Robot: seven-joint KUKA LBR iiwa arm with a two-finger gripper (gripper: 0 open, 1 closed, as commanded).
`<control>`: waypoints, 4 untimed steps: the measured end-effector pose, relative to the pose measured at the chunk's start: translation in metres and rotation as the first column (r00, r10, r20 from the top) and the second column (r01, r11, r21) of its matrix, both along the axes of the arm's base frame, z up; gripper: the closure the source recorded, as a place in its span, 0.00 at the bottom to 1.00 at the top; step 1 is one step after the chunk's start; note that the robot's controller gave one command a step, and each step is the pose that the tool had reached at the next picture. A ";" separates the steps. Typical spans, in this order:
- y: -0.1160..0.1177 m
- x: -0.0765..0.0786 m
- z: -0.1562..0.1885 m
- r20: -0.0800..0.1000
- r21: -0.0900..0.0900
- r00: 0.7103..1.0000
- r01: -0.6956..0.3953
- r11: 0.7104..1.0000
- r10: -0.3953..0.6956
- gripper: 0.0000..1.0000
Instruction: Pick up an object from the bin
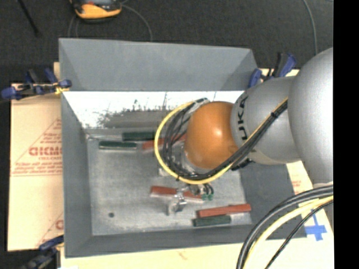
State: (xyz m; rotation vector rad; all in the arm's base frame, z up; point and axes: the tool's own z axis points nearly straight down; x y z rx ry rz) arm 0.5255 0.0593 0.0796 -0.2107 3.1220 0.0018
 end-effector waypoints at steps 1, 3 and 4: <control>-0.006 -0.002 0.027 -0.010 -0.001 0.987 0.162 0.987 -0.162 0.00; -0.001 0.004 0.010 -0.012 -0.003 1.000 0.002 1.000 -0.003 1.00; -0.001 0.003 0.012 -0.011 -0.003 1.000 0.003 1.000 -0.003 1.00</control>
Offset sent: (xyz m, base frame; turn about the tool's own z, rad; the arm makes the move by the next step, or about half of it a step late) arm 0.0000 0.0000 0.0000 0.0000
